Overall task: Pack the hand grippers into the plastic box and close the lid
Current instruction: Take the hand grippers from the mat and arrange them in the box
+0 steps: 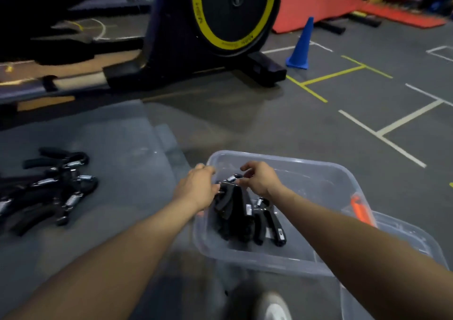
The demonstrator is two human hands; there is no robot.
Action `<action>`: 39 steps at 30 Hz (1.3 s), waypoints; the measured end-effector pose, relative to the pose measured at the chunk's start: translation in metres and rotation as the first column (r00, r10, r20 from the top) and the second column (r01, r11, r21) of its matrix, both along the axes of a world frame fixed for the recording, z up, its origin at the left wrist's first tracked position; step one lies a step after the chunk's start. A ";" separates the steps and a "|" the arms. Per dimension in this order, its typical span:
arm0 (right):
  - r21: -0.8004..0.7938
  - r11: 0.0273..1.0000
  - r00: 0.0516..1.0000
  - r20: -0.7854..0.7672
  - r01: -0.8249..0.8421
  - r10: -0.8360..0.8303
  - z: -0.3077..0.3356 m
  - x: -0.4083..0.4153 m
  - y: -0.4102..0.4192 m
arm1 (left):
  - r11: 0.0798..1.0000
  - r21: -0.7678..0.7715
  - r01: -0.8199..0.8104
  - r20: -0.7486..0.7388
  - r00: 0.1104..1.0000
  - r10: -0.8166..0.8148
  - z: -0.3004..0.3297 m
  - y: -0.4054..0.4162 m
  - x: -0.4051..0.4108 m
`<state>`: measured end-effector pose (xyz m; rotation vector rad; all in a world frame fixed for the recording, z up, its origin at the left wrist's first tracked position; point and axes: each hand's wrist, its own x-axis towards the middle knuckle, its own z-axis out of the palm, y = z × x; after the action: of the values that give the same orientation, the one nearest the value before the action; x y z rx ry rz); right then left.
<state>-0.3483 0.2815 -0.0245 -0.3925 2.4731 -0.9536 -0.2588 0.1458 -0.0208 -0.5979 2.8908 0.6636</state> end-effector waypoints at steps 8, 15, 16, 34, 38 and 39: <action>-0.031 0.968 0.968 -0.013 -0.251 0.250 0.023 0.087 -0.156 | 0.966 -0.039 -0.254 0.023 0.967 0.255 0.020 -0.132 0.123; -0.089 0.933 0.931 0.084 -0.349 0.356 -0.017 0.146 -0.267 | 0.881 -0.068 -0.468 0.034 0.882 0.471 -0.007 -0.221 0.186; -0.089 0.929 0.927 0.089 -0.358 0.365 -0.025 0.149 -0.277 | 0.868 -0.071 -0.491 0.035 0.869 0.494 -0.014 -0.230 0.191; -0.120 0.953 0.951 0.108 -0.277 0.290 -0.043 0.129 -0.282 | 0.876 -0.323 -0.359 0.095 0.908 0.407 -0.049 -0.265 0.179; -0.127 0.959 0.958 0.102 -0.255 0.268 -0.027 0.122 -0.253 | 0.910 -0.327 -0.256 0.205 0.920 0.333 -0.042 -0.242 0.177; -0.121 0.959 0.958 0.101 -0.254 0.267 -0.024 0.121 -0.246 | 0.914 -0.328 -0.240 0.233 0.917 0.324 -0.041 -0.235 0.175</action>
<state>-0.2273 0.0357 -0.0486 -0.6620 2.2038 -0.9700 -0.0836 -0.0892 -0.0614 -1.0738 2.6671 0.1484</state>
